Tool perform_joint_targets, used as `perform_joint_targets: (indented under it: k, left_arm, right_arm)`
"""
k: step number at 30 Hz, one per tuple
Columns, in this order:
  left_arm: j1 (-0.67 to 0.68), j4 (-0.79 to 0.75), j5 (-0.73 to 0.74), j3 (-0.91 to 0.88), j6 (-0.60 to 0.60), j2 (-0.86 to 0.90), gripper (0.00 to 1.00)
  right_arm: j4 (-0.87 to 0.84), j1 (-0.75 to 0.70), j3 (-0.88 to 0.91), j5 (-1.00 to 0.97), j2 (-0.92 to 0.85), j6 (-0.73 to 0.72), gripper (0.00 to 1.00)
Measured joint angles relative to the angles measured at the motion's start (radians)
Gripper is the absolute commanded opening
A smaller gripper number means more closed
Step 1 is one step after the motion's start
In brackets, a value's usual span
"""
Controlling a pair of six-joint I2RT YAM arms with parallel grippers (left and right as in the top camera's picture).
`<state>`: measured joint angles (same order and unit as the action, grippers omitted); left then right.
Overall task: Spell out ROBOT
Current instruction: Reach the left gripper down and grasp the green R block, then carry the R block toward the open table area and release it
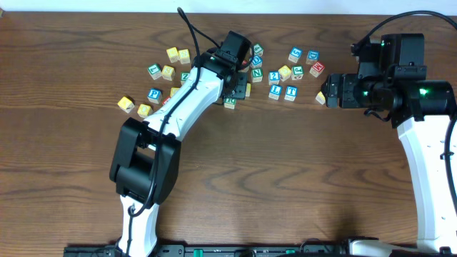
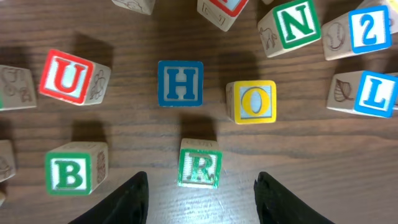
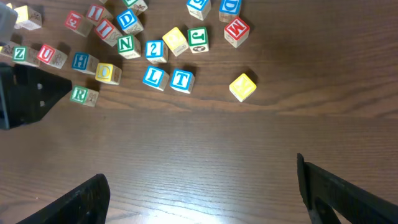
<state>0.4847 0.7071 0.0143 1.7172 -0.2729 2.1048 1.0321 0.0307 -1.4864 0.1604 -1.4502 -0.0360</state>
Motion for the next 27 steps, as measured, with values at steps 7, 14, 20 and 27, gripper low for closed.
perform_joint_targets:
  k: [7, 14, 20, 27]
  left_arm:
    - [0.0, -0.027, -0.007, -0.003, 0.011, 0.103, 0.54]
    - [0.002, -0.031, -0.014, -0.004, 0.015, 0.134, 0.32]
    - [0.002, 0.004, -0.014, -0.004, 0.014, 0.124, 0.3]
    - [0.002, 0.213, -0.014, -0.003, -0.02, 0.003, 0.3]
  right_arm:
    - [0.001, 0.0, 0.0, 0.0, 0.0, 0.0, 0.94]
    - [0.001, 0.0, 0.0, 0.0, 0.0, 0.0, 0.98]
    - [0.0, 0.0, 0.0, 0.0, 0.0, 0.0, 0.99]
    - [0.001, 0.0, 0.0, 0.0, 0.0, 0.001, 0.99]
